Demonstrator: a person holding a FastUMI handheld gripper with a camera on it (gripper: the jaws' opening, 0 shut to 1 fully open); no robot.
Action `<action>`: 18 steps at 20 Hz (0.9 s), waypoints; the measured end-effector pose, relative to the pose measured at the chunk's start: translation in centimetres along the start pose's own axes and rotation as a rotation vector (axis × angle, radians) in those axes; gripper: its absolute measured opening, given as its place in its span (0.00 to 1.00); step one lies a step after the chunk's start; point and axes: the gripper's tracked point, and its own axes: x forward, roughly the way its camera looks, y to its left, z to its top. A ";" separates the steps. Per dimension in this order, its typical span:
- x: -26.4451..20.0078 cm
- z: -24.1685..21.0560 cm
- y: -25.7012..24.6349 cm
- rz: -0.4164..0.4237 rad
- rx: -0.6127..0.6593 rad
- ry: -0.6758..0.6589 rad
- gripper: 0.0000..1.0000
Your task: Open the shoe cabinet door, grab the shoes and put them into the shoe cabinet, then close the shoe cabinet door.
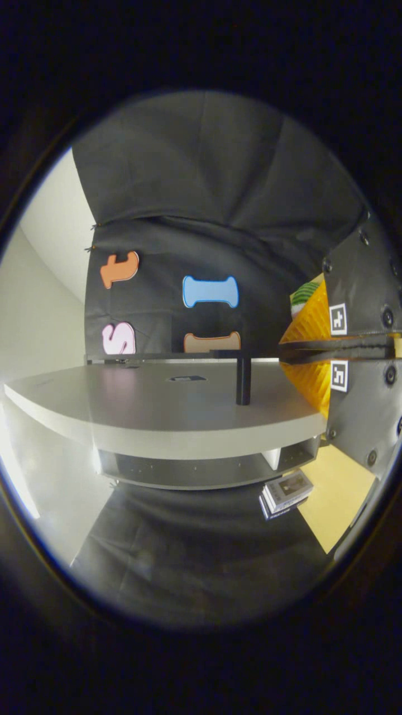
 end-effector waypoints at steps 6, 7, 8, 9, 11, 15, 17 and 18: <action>0.0 0.1 -1.1 0.015 0.004 0.005 0.02; 0.0 0.0 -1.1 0.020 0.002 0.008 0.02; 0.1 0.0 -1.3 0.024 0.002 0.009 0.02; 0.1 0.0 -1.4 0.027 0.004 0.013 0.02; -0.1 -0.2 -1.7 0.036 0.013 0.021 0.02; -1.9 0.7 -2.4 0.036 -0.004 -0.012 0.05; -3.0 1.0 -2.5 0.030 -0.002 -0.028 0.06; -3.6 0.9 -2.7 0.019 -0.003 -0.026 0.06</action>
